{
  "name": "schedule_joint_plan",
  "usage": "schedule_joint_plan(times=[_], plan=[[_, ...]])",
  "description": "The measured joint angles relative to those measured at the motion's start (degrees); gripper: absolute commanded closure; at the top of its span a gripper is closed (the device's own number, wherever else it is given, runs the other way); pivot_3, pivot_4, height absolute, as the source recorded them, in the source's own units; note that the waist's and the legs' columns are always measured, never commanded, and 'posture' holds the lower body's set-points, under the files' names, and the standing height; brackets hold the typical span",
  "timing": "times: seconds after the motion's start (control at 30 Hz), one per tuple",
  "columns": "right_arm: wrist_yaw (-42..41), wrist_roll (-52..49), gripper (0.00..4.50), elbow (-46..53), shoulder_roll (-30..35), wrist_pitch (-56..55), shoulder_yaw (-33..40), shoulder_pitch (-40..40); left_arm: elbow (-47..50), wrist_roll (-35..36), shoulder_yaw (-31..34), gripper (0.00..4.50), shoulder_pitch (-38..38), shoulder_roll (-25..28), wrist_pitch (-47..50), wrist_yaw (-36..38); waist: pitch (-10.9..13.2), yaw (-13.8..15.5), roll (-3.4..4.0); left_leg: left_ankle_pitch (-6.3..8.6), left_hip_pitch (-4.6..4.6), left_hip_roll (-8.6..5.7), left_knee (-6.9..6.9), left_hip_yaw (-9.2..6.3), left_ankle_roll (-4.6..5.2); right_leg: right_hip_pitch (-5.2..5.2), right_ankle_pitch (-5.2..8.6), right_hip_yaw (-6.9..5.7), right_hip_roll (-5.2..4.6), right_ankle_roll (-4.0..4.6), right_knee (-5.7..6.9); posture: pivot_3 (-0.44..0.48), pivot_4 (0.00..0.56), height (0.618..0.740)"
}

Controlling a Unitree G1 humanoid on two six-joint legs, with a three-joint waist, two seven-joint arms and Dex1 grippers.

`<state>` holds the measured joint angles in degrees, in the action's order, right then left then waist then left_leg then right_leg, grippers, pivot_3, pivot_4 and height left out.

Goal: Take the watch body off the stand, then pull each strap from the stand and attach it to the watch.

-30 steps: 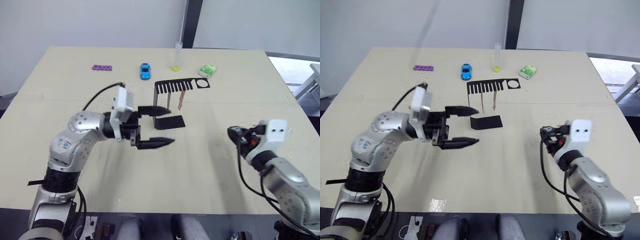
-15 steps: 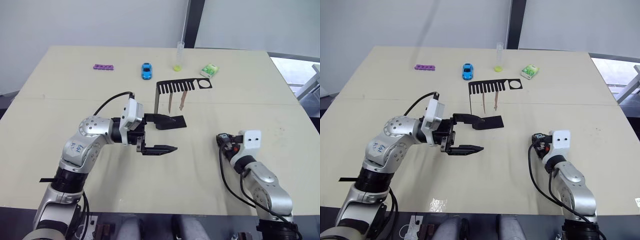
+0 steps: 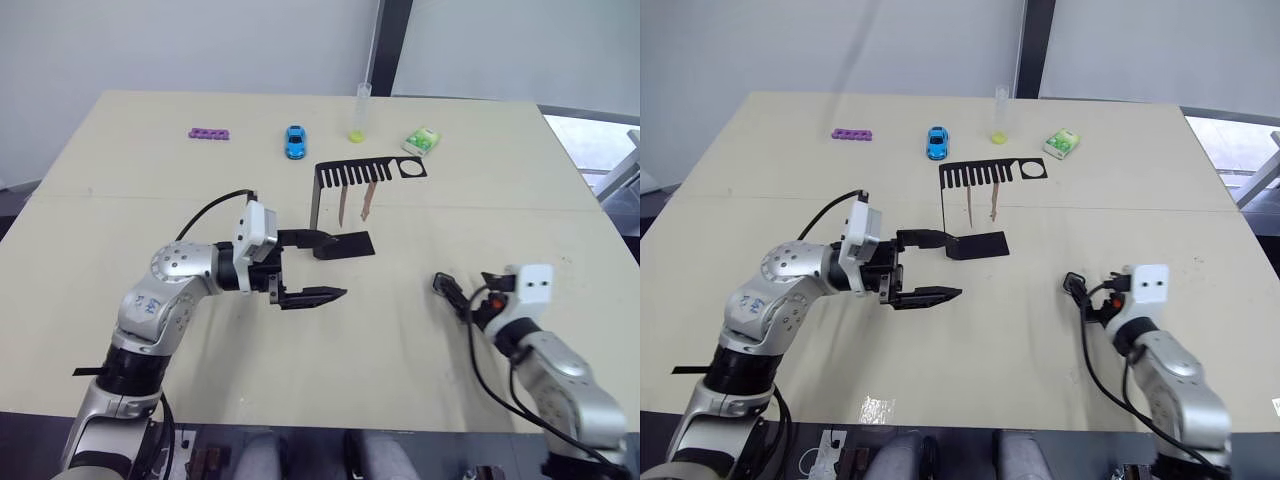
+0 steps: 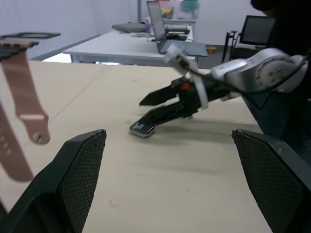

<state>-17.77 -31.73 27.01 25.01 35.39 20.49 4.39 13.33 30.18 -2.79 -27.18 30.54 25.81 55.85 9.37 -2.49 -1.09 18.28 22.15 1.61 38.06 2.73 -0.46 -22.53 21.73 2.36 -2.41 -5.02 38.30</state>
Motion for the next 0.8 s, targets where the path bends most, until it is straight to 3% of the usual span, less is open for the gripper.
schedule_joint_plan(times=[0.17, 0.37, 0.53, 0.8], plan=[[-8.60, -11.68, 0.04, 6.64, 5.69, 2.28, 11.75, 11.61, 1.71, -1.75, 4.89, 0.00, 6.04, -0.18, 0.71, -8.66, 0.00, 0.95, -0.01, 0.05, -0.04, -0.02, 0.02, -0.02, 0.08, 0.12, 0.00, -0.01, 0.00, 0.00, -0.10, 0.000, 0.150, 0.740], [-19.42, -15.29, 0.04, 6.99, 10.82, 0.81, 18.93, 21.53, 1.47, -6.42, 5.73, 0.00, 7.60, -3.30, 0.98, -18.67, -0.03, 1.21, -0.05, 0.07, -0.04, -0.04, 0.01, -0.03, 0.13, 0.18, -0.01, -0.02, 0.00, -0.03, -0.29, 0.000, 0.150, 0.740], [-22.32, -14.74, 0.04, 6.90, 12.67, -0.76, 18.46, 20.87, -2.27, -11.50, 2.25, 0.00, 4.35, -9.38, 1.05, -25.97, -0.04, 1.05, -0.09, 0.07, -0.05, -0.07, 0.08, 0.00, 0.12, 0.19, -0.05, 0.02, 0.02, -0.09, -0.29, 0.000, 0.150, 0.740], [-19.76, -16.97, 0.04, 10.35, 12.64, 0.17, 14.32, 15.32, -12.12, -18.62, -0.65, 0.00, -2.26, -12.21, -3.28, -29.76, -0.05, 1.10, -0.09, 0.05, -0.04, -0.06, 0.12, 0.00, 0.08, 0.16, -0.05, 0.00, 0.04, -0.09, -0.22, 0.000, 0.150, 0.740]])
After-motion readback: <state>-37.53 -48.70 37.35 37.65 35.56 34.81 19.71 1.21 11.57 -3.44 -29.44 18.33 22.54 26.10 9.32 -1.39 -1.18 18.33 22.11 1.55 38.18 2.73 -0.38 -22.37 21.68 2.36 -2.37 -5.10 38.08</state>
